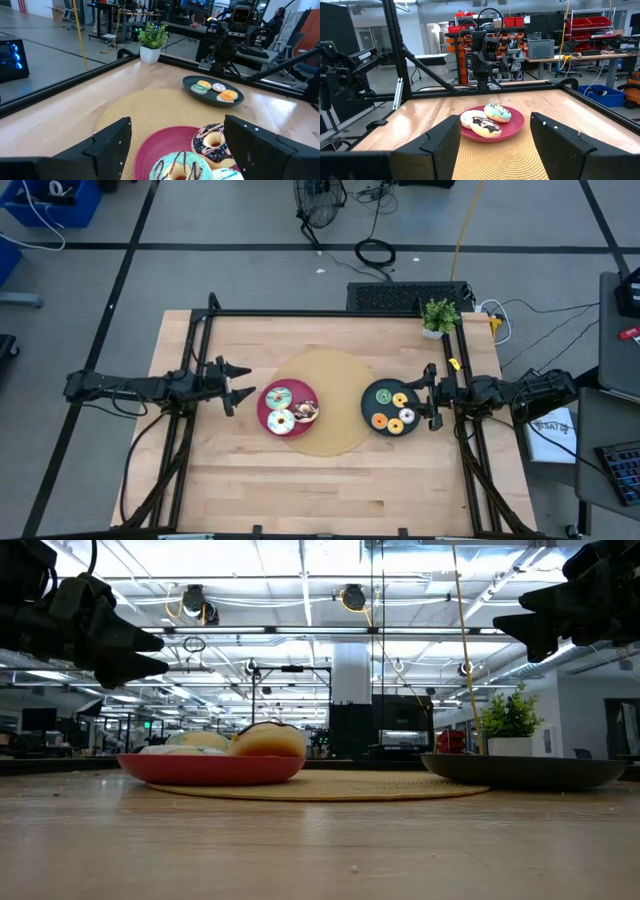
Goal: Pick & Place donuts
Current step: Return to Home Position
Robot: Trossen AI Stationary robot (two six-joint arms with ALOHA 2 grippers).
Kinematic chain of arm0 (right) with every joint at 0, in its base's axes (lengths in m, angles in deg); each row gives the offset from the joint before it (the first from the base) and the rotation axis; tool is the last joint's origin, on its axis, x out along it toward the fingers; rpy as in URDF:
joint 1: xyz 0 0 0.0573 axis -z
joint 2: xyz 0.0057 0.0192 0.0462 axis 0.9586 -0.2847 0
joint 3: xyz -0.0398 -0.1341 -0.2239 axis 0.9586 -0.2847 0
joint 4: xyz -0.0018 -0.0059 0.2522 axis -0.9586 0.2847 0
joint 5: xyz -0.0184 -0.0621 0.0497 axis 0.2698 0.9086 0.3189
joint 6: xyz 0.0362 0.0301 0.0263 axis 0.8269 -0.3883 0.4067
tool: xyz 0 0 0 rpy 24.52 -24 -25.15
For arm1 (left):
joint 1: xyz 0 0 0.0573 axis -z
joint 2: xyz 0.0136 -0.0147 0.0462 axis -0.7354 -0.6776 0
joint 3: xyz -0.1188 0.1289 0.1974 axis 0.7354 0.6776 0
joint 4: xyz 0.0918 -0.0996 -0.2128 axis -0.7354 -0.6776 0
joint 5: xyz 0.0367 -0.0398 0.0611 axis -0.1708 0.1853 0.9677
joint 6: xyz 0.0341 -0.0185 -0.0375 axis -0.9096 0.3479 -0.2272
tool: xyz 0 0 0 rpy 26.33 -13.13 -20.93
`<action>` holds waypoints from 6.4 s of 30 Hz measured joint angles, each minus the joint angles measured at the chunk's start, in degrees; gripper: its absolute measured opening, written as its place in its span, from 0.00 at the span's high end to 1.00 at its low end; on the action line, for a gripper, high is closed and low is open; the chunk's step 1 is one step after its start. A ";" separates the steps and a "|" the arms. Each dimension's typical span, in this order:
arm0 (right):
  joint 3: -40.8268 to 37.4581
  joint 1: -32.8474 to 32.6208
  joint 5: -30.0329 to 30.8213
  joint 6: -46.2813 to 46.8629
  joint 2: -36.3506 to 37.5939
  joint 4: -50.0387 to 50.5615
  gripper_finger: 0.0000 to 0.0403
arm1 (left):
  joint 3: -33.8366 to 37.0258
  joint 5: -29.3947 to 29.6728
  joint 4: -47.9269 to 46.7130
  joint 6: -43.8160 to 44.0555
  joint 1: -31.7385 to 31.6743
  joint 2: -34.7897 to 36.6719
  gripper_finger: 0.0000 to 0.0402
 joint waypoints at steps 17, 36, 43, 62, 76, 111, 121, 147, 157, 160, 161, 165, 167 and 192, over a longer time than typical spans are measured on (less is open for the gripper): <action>0.00 0.01 0.00 0.01 0.01 0.00 0.44 | 0.00 0.02 0.02 -0.07 0.04 0.00 0.22; 0.00 0.00 0.00 0.00 0.01 0.00 0.44 | -0.02 0.04 0.04 0.00 0.00 0.00 0.19; 0.00 0.00 0.00 0.00 0.00 0.00 0.44 | -0.02 0.04 0.04 -0.07 0.00 0.00 0.22; 0.00 0.00 0.00 0.01 0.01 0.00 0.44 | -0.02 0.07 0.04 -0.01 0.00 0.00 0.23; 0.00 0.00 0.00 0.00 0.01 0.00 0.44 | -0.04 0.09 0.04 -0.07 0.04 0.00 0.20; 0.00 0.02 0.00 0.00 0.02 0.00 0.44 | -0.04 0.07 0.04 -0.03 0.00 -0.02 0.20; 0.00 0.00 0.00 0.00 0.02 0.00 0.44 | -0.04 0.07 0.02 -0.04 0.00 0.00 0.22; 0.00 0.00 0.00 0.00 0.02 0.00 0.44 | -0.04 0.07 0.04 -0.07 0.04 0.00 0.21; 0.00 0.00 0.00 0.00 0.00 0.00 0.44 | -0.04 0.07 0.04 -0.05 0.04 0.00 0.20; 0.00 0.00 0.00 0.00 0.00 0.00 0.44 | -0.04 0.07 0.04 -0.04 0.04 -0.02 0.21; -0.01 0.01 0.00 0.00 0.02 0.00 0.44 | -0.04 0.07 0.02 0.00 0.04 -0.02 0.22; -0.01 0.00 0.00 0.00 0.01 0.00 0.44 | -0.04 0.08 0.04 -0.04 0.00 -0.02 0.21; 0.00 0.00 0.00 0.00 0.00 0.00 0.44 | -0.04 0.07 0.04 0.00 0.00 0.00 0.20; -0.01 0.00 0.00 0.00 0.01 0.00 0.44 | -0.04 0.07 0.03 -0.06 0.00 -0.01 0.20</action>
